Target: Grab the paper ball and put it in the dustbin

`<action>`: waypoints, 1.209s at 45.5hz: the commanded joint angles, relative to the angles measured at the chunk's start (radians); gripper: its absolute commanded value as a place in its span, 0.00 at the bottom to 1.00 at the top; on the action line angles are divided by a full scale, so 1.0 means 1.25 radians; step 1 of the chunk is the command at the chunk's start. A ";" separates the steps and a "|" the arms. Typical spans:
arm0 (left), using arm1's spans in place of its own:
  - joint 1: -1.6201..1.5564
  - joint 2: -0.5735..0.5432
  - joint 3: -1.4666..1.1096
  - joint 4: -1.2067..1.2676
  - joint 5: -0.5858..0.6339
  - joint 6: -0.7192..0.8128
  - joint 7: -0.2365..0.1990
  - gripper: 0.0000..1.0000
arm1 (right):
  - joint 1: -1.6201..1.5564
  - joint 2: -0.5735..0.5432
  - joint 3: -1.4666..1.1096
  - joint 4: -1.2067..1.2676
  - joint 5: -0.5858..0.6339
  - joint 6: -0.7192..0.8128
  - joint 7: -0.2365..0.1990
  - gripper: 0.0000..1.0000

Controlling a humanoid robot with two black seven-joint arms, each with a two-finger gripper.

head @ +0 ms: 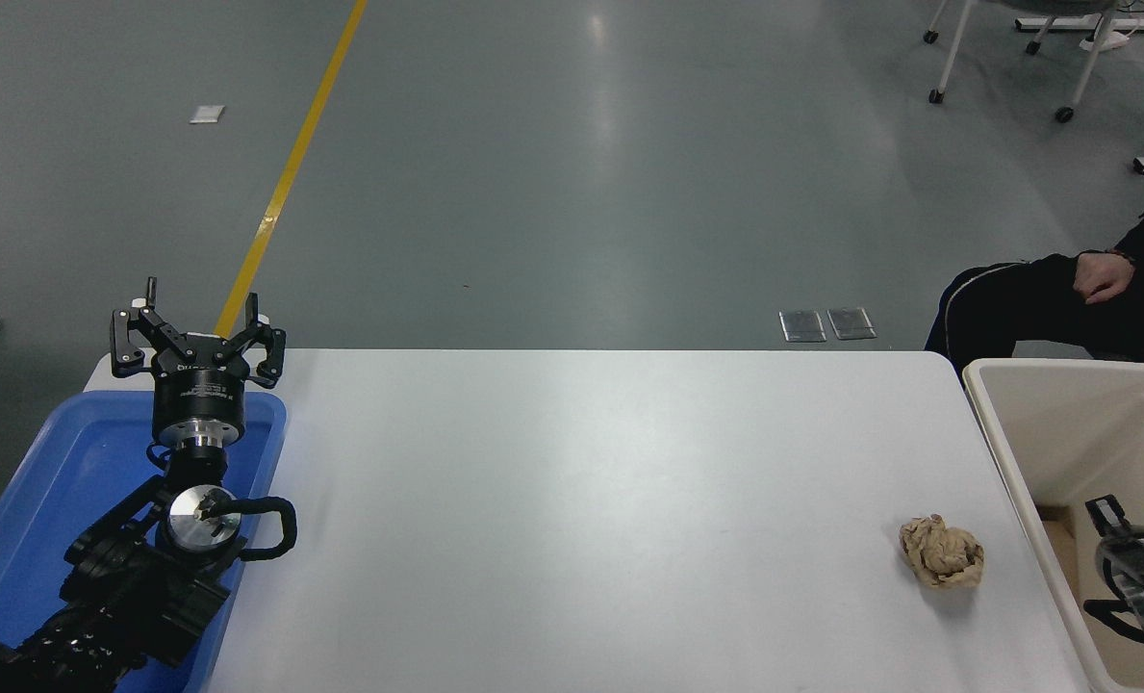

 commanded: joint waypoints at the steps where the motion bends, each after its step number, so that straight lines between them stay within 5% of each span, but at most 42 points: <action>1: 0.000 -0.002 0.000 0.000 0.002 0.000 0.000 0.99 | 0.005 -0.001 0.002 -0.002 0.001 0.000 0.000 0.00; 43: 0.000 0.001 0.000 0.000 0.001 0.001 0.000 0.99 | 0.058 0.021 0.004 0.014 0.002 0.004 0.000 0.00; 55: 0.000 0.001 0.000 -0.001 0.002 0.000 0.000 0.99 | 0.201 -0.142 -0.048 0.286 0.013 0.005 -0.002 0.00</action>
